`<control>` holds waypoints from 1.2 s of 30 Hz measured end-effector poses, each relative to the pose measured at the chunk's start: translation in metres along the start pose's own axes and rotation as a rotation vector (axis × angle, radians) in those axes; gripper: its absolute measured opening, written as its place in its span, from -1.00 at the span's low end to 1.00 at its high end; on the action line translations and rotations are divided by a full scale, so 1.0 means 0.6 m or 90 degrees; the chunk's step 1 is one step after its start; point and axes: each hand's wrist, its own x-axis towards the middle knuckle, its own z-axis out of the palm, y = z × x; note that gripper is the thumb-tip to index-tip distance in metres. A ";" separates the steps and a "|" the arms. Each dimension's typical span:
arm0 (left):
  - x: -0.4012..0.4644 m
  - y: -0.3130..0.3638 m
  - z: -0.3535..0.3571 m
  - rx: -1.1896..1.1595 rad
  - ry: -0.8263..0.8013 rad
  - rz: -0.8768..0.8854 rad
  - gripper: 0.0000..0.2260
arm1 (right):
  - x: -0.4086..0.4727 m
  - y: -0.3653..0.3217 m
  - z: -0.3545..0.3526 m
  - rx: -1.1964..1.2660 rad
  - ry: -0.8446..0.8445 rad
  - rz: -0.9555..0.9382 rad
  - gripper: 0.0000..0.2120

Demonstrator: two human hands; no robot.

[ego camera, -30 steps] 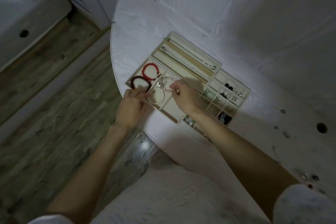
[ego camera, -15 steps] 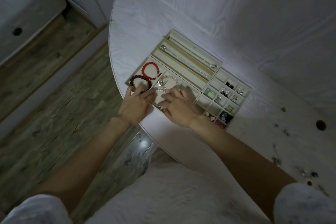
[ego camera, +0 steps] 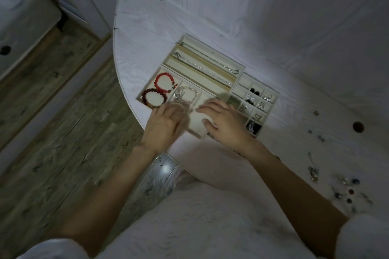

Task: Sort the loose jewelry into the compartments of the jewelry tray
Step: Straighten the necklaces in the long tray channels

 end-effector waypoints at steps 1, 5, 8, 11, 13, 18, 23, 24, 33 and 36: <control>0.005 0.028 0.000 -0.061 0.019 0.010 -0.71 | -0.032 0.015 -0.017 0.014 0.055 0.032 -0.73; 0.034 0.157 0.024 -0.240 0.029 0.050 -0.74 | -0.192 0.090 -0.044 -0.014 0.213 0.274 -0.82; 0.053 0.250 0.059 -0.236 -0.045 0.140 -0.74 | -0.287 0.145 -0.014 -0.023 0.207 0.477 -0.82; 0.076 0.324 0.101 -0.105 -0.151 0.272 -0.78 | -0.330 0.169 0.020 -0.052 0.114 0.491 -0.69; 0.093 0.354 0.124 0.027 -0.206 0.321 -0.79 | -0.336 0.174 0.032 -0.063 0.124 0.425 -0.71; 0.108 0.390 0.136 0.292 -0.356 0.252 -0.75 | -0.361 0.200 0.026 -0.083 0.207 0.361 -0.91; 0.100 0.387 0.142 0.352 -0.394 0.235 -0.70 | -0.405 0.231 0.026 -0.200 0.194 0.391 -0.88; 0.099 0.385 0.142 0.366 -0.400 0.235 -0.70 | -0.412 0.236 0.025 -0.214 0.185 0.407 -0.86; 0.080 0.389 0.144 0.117 -0.211 0.257 -0.76 | -0.417 0.240 0.003 -0.084 0.219 0.295 -0.84; 0.066 0.415 0.165 0.028 -0.279 0.239 -0.73 | -0.414 0.237 0.009 -0.088 0.217 0.253 -0.84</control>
